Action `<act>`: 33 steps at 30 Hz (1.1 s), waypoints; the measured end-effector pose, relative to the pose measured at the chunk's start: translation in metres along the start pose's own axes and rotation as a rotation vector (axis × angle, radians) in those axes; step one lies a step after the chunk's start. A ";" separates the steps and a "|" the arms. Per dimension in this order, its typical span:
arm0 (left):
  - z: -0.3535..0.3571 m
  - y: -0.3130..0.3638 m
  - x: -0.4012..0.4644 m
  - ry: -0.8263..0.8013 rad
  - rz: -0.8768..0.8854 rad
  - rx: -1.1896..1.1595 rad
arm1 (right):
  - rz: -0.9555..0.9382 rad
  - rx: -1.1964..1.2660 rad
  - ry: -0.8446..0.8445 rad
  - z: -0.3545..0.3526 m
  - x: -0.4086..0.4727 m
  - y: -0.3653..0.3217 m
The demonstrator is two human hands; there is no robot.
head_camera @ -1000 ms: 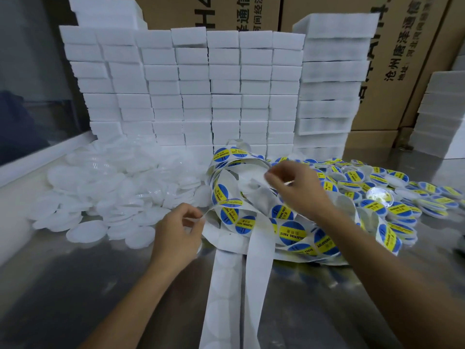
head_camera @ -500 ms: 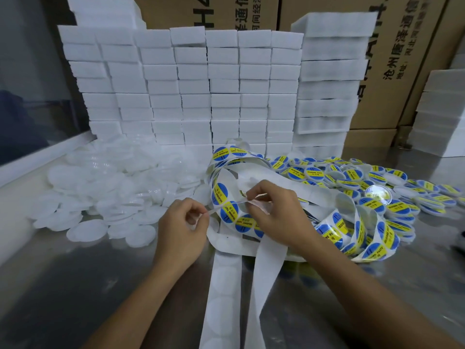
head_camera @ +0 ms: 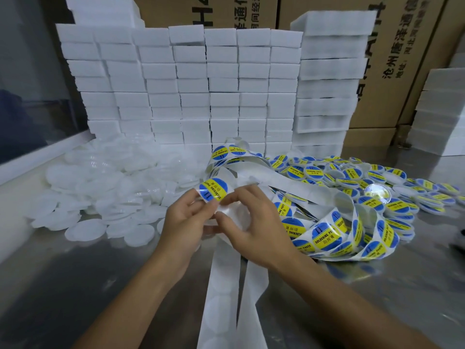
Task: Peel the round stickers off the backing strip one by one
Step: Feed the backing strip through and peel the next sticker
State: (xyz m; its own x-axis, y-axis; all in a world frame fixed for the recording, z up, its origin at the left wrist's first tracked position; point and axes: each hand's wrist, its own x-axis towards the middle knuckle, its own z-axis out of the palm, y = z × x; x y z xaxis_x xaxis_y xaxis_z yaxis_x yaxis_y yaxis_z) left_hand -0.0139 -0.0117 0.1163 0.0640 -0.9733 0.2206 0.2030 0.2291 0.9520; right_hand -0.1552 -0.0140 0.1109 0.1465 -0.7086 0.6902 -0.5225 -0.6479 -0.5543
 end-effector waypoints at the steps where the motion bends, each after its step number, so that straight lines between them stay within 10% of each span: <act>1: -0.002 0.000 0.001 0.021 -0.006 -0.002 | -0.013 0.002 -0.027 0.001 -0.001 0.001; 26: -0.008 -0.017 0.006 -0.147 0.219 0.459 | -0.175 -0.330 0.002 -0.015 0.005 0.011; 33: -0.008 -0.019 0.004 -0.055 0.253 0.517 | 0.178 -0.028 0.117 -0.019 0.012 0.019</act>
State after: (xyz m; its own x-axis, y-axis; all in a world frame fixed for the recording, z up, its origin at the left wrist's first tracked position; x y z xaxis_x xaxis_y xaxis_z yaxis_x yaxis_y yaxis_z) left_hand -0.0102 -0.0194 0.0974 -0.0054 -0.8918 0.4525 -0.3168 0.4307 0.8450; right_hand -0.1790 -0.0299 0.1173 -0.0484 -0.7729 0.6326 -0.5549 -0.5059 -0.6605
